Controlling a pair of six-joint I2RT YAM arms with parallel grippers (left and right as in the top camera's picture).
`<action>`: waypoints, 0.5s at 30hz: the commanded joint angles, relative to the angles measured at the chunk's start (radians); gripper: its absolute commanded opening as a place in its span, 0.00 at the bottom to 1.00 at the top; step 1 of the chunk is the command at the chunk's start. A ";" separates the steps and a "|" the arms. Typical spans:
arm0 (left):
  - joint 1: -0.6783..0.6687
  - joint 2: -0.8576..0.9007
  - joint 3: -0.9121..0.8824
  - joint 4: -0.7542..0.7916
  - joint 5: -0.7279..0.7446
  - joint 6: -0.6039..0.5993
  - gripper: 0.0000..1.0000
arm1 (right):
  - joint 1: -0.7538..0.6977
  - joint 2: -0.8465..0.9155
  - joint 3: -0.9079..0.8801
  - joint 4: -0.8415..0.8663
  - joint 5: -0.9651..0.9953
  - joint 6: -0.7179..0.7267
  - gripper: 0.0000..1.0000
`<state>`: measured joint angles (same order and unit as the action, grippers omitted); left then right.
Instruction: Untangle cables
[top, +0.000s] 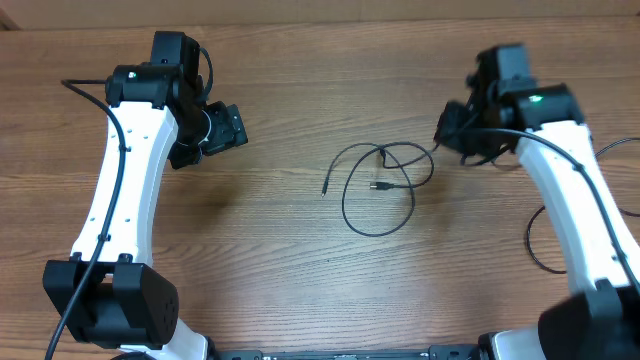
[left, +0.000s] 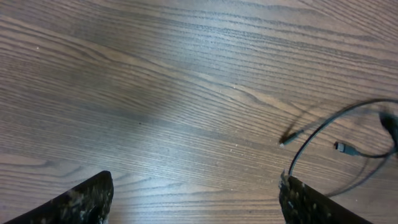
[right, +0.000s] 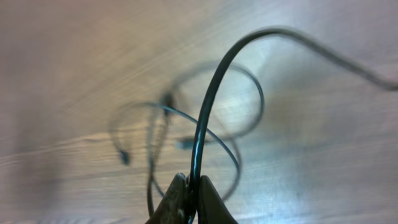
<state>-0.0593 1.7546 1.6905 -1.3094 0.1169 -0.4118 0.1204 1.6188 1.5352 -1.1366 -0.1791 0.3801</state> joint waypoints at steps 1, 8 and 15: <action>-0.003 0.008 0.011 0.001 0.003 0.016 0.85 | 0.002 -0.052 0.107 -0.011 0.006 -0.075 0.04; -0.003 0.008 0.011 -0.003 0.003 0.016 0.85 | 0.002 -0.080 0.164 0.003 0.034 -0.146 0.04; -0.003 0.008 0.011 -0.003 0.003 0.016 0.84 | 0.002 -0.080 0.164 -0.024 0.312 -0.146 0.04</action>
<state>-0.0593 1.7546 1.6905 -1.3125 0.1165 -0.4114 0.1204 1.5513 1.6756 -1.1564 -0.0189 0.2554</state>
